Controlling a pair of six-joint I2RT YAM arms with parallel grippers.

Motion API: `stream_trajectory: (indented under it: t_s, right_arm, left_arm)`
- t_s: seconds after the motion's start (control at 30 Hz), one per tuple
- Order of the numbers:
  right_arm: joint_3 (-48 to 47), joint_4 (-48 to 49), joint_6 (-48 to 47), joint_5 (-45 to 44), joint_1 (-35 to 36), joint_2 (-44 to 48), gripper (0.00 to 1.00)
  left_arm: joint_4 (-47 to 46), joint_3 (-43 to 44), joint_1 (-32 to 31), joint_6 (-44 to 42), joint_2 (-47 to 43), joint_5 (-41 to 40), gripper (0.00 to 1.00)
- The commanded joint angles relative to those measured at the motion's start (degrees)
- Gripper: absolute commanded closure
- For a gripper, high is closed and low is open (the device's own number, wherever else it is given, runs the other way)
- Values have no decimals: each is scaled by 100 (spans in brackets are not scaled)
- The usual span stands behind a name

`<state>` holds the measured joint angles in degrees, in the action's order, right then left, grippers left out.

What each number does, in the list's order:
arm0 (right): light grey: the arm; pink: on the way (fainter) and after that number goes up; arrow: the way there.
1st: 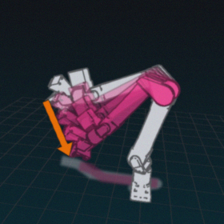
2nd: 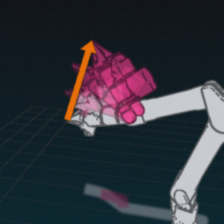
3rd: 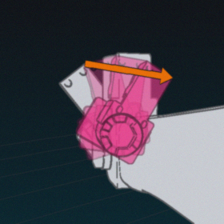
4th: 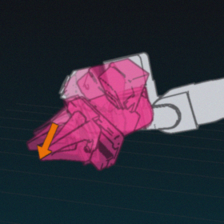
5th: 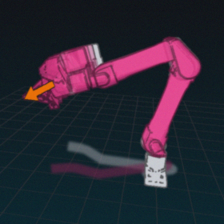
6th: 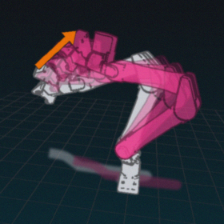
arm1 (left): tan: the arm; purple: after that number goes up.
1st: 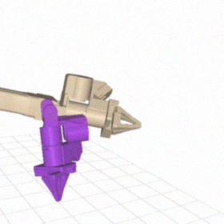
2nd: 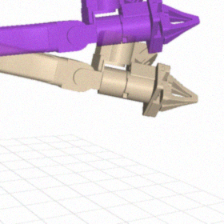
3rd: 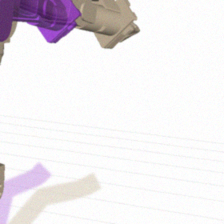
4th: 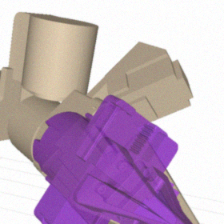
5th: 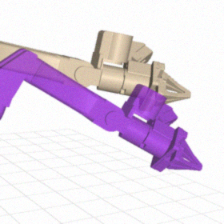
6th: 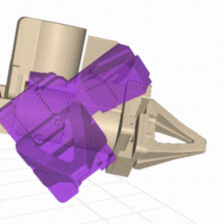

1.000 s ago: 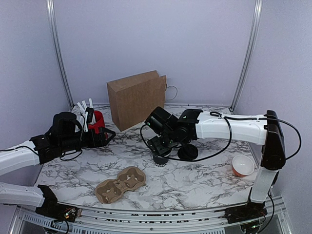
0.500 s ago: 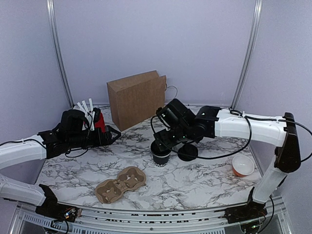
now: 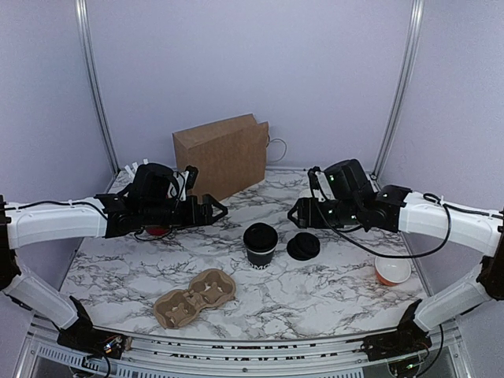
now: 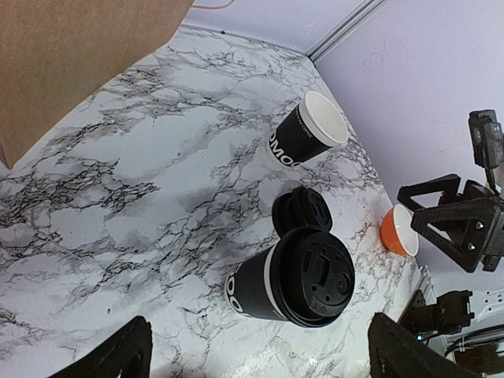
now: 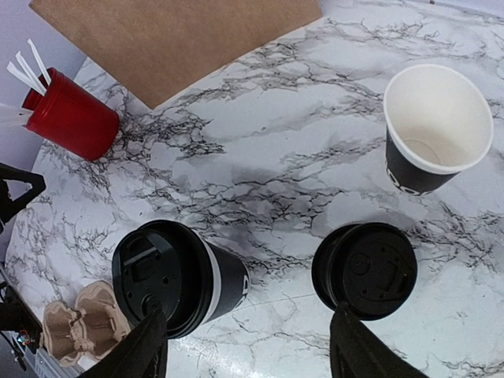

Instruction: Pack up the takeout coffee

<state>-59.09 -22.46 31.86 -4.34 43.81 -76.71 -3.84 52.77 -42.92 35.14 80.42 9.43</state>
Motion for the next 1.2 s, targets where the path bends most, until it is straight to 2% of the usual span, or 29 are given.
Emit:
stream_trajectory:
  t_s: [0.0,0.3,0.57,0.83,1.17]
  right_arm:
    - [251,719,474,619,-256,71,36]
    - [183,661,461,847,-345,-303,40]
    - [572,1323,524,1126,-382,-468,47]
    - [582,1132,175,1194,-391,-325,49]
    - [853,1357,126,1591,-391,-243,51]
  left_arm:
    - [50,291,-33,-158,254,50,4]
    - [86,597,-85,-297,632,205,4]
    - [296,897,-225,-379,1116,438,8]
    - [620,1293,-733,-488,1606,-239,14]
    - [1470,1990,-832,-840,1857,-902,16]
